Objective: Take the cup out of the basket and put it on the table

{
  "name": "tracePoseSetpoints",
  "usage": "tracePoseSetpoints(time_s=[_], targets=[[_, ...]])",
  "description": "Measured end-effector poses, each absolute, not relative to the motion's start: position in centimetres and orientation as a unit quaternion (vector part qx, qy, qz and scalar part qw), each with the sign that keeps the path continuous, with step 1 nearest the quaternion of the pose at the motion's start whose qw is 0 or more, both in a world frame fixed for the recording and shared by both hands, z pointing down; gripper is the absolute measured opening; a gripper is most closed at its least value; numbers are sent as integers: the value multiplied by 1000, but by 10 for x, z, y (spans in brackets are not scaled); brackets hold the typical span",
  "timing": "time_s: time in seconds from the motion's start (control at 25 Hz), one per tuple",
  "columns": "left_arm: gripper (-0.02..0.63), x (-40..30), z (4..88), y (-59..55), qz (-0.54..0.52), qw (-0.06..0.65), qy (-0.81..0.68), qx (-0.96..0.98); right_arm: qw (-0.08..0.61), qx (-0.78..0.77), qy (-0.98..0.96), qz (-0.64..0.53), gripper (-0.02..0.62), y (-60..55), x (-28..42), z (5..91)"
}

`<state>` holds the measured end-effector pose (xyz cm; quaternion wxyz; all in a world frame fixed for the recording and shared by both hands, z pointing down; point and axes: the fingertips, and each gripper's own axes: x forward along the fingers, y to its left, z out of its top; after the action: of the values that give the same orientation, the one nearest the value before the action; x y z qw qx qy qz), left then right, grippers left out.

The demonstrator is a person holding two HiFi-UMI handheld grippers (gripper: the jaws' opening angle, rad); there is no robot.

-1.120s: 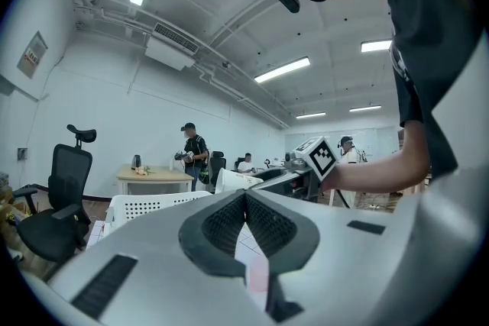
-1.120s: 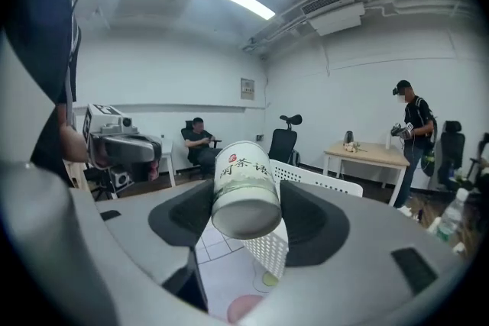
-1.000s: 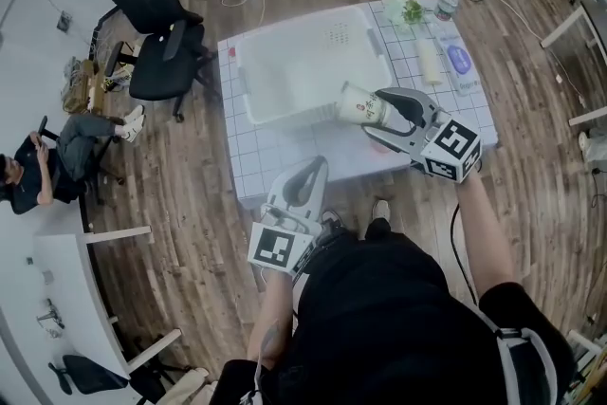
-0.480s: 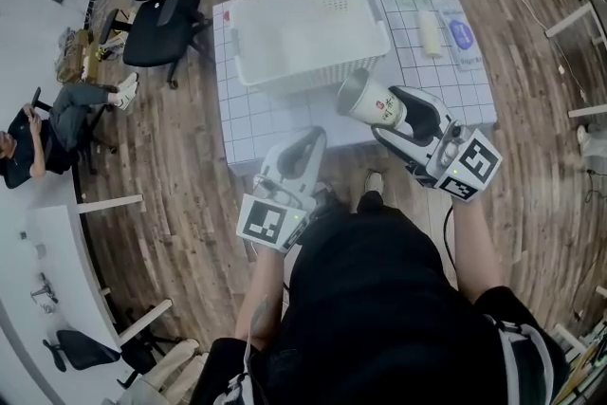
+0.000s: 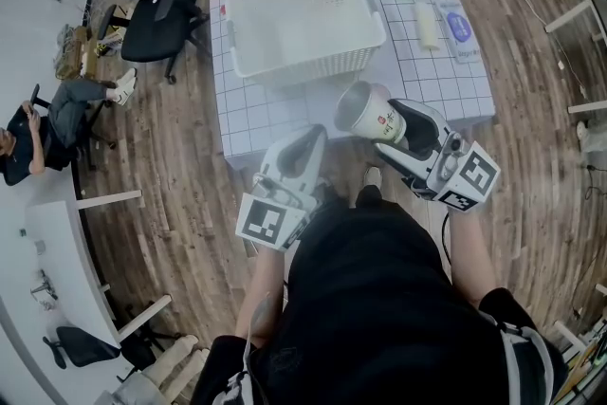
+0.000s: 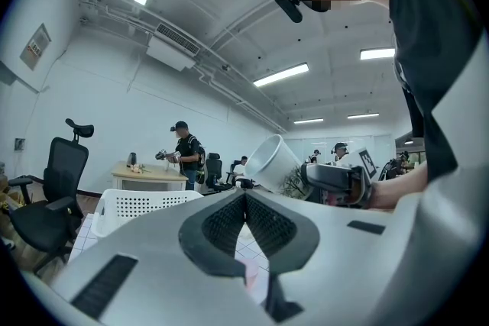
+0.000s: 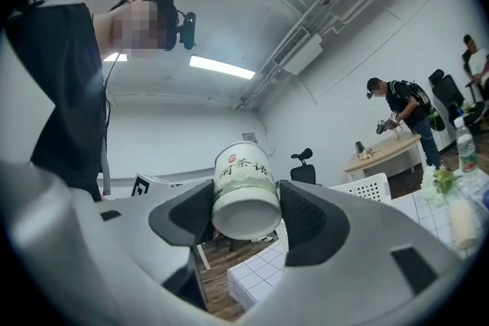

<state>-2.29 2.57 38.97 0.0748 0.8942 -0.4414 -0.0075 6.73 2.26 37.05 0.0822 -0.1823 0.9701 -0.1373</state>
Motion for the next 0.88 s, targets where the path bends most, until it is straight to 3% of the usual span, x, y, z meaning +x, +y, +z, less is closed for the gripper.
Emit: tracePoseSetpoints(time_s=[0.88], targets=[[9,-29,390,29,-3,72,-444,893,88,-173,972,-133,282,23,63,363]])
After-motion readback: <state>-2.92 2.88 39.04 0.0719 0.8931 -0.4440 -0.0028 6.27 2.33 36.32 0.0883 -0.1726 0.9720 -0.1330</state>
